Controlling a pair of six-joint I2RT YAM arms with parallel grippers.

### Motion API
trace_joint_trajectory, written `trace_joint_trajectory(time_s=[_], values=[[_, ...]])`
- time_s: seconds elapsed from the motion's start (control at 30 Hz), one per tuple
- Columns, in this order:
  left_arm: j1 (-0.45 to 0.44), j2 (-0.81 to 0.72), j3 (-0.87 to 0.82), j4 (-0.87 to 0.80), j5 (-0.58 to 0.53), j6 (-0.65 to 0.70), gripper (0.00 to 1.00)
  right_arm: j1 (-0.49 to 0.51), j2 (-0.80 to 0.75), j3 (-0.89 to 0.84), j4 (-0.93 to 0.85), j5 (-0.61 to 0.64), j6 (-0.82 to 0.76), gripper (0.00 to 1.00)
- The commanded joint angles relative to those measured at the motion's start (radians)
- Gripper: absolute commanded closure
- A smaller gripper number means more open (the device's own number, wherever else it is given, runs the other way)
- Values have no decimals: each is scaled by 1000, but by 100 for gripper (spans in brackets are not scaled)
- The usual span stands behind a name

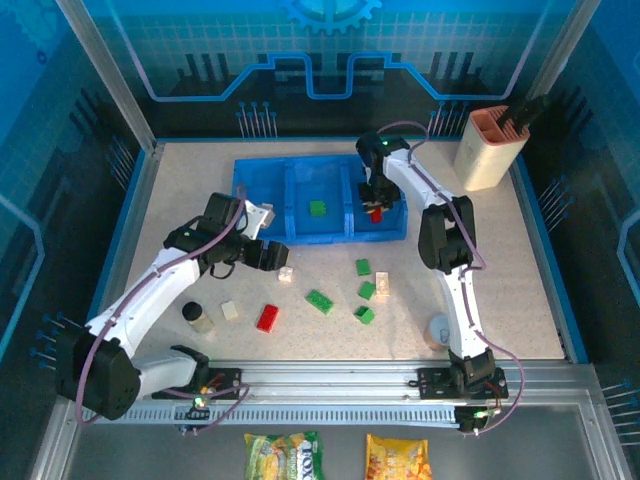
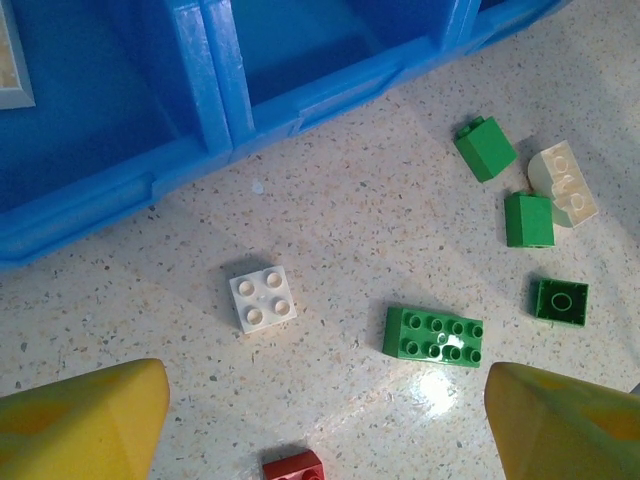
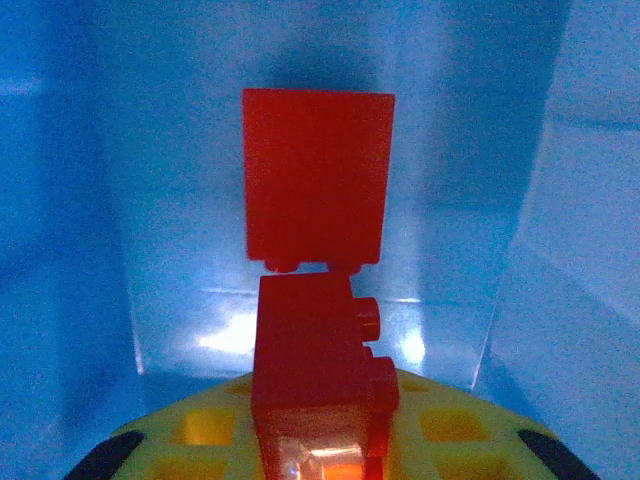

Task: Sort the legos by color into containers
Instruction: Place the lego in the container.

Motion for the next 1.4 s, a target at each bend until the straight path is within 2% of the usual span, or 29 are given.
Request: trace_joint_trajectory(time_s=[0.0, 0.3, 0.7, 1.03, 1.37], values=[[7, -17, -2, 3, -7, 19, 16, -12, 44, 37, -28, -15, -1, 74], [7, -1, 10, -7, 6, 6, 17, -13, 86, 42, 4, -16, 21, 73], [7, 6, 10, -9, 13, 1, 17, -13, 82, 50, 5, -23, 31, 65], [8, 23, 17, -22, 0, -2, 17, -3, -10, 27, -19, -5, 34, 63], [7, 89, 47, -84, -27, -18, 18, 15, -147, -73, -17, 10, 42, 62]])
